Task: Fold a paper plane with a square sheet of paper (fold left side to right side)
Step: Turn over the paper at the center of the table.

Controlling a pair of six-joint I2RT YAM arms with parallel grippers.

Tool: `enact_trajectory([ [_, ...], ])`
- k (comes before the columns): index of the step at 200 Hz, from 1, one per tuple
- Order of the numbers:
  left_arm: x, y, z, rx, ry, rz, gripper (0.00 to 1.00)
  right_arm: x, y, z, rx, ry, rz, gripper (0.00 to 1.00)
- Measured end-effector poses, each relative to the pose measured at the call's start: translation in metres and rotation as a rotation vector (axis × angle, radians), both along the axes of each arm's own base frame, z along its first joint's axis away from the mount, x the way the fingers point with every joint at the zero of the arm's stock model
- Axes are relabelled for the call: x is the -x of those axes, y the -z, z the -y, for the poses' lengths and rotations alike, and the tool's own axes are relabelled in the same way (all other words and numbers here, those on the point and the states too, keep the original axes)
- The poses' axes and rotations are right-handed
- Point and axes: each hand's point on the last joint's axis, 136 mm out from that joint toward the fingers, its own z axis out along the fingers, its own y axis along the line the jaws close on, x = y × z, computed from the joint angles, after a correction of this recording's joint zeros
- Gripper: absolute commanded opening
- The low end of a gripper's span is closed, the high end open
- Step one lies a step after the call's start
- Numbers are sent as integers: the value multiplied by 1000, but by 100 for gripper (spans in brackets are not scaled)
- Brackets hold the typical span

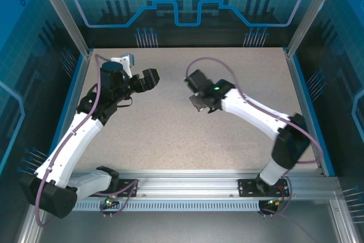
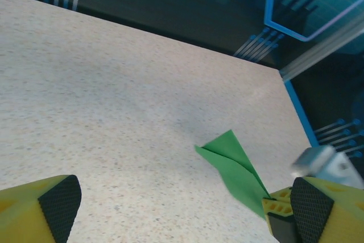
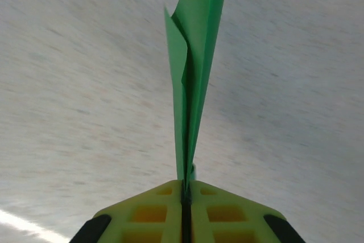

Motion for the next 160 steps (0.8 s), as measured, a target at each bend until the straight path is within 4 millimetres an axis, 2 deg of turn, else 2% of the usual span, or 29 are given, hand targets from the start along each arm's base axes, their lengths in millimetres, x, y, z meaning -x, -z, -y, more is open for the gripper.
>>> enact_trajectory([
  [18, 3, -2, -9, -17, -41, 9, 99, -4, 27, 8, 261, -1, 5, 9],
  [36, 5, -6, -15, -25, -65, 21, 99, -4, 46, 13, 460, -22, 7, 9],
  [69, 6, -3, -19, -36, -85, 18, 99, -8, 66, 9, 652, -65, 19, 10],
  [91, 6, 0, -19, -40, -85, 7, 99, -7, 81, 5, 701, -95, -1, 12],
  [107, 6, 1, -19, -41, -85, 5, 99, -4, 94, 3, 708, -116, -38, 18],
  [160, 3, 10, -18, -50, -83, -25, 99, 11, 120, -12, 583, -161, -158, 48],
])
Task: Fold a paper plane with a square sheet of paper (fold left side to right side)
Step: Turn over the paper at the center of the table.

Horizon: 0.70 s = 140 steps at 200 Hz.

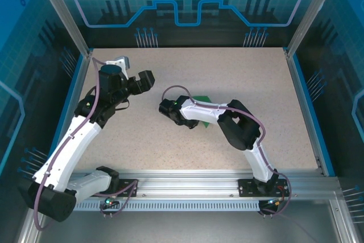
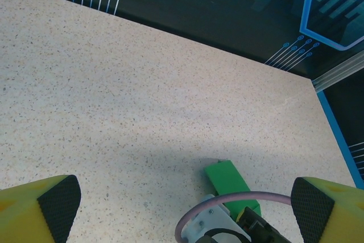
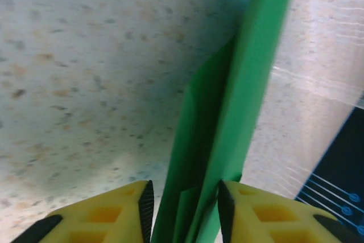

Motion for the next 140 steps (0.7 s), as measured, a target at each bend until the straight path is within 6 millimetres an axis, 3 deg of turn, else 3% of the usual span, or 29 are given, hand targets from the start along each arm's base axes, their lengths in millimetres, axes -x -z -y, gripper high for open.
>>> enact_trajectory([
  [34, -4, 10, 2, -6, 3, -29, 99, 19, -1, -7, -137, 8, -74, 68],
  [82, -14, 35, 17, 17, 59, -113, 98, 43, -61, -9, -457, 17, -41, 79],
  [111, -25, 62, 42, 84, 144, -199, 94, 42, -100, 12, -706, 96, 31, 88],
  [140, -36, 99, 71, 166, 243, -309, 88, 36, -127, 38, -944, 188, 115, 99],
])
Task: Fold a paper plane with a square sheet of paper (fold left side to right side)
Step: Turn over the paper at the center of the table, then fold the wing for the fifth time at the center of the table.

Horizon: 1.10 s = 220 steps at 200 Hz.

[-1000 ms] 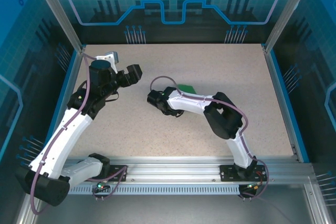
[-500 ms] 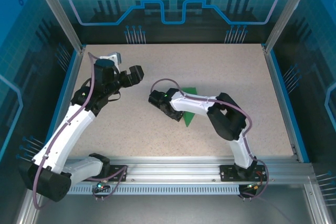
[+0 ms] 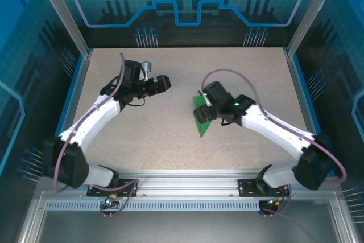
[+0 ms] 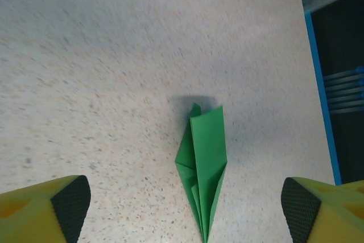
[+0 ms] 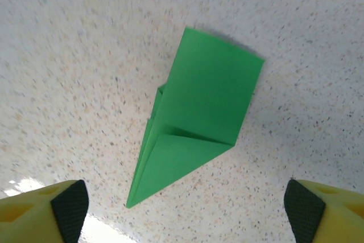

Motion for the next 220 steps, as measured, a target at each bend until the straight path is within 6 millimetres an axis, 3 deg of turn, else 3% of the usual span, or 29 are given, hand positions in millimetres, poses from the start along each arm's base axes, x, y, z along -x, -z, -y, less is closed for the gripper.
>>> enact_trajectory([
  [47, 2, 63, 56, 52, 156, -186, 86, -6, -25, 29, -322, 128, 65, 100],
  [93, -4, 94, 113, 61, 279, -259, 80, -5, -9, 51, -477, 245, 39, 100],
  [122, -15, 111, 131, 64, 289, -292, 73, -1, 7, 55, -516, 287, 31, 100],
  [164, -30, 138, 140, 53, 285, -330, 66, 5, 21, 58, -520, 296, 27, 100],
  [198, -33, 154, 143, 47, 296, -345, 38, 7, 23, 53, -516, 258, -6, 100],
  [220, -35, 152, 145, 50, 318, -314, 23, 2, 27, 49, -535, 227, -67, 100],
])
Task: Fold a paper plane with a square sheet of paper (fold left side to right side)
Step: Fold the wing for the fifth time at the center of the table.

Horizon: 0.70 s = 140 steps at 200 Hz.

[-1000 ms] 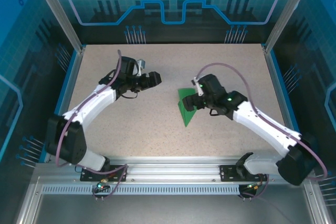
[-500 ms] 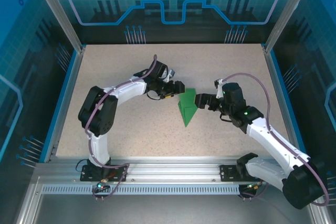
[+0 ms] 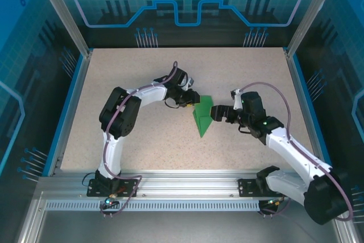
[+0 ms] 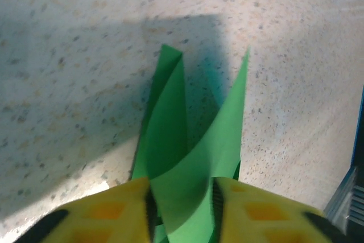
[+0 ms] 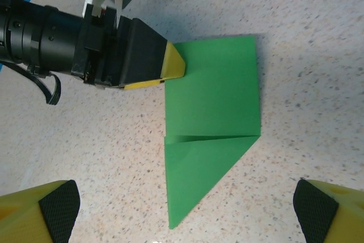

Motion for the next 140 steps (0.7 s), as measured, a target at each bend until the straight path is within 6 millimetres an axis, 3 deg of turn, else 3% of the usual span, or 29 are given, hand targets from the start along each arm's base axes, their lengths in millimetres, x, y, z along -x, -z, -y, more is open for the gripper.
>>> enact_trajectory([
  [25, 1, 5, 0, 10, 22, 35, 9, -3, 15, -2, -46, -36, -75, 100],
  [65, 21, 13, -16, 24, 25, 26, 2, -14, 35, -7, -111, -85, -154, 97],
  [103, 36, -12, -35, 97, 28, 96, 1, -34, 51, -16, -202, -138, -186, 95],
  [140, 43, -34, -40, 189, 49, 172, 1, -50, 63, -34, -275, -220, -187, 90],
])
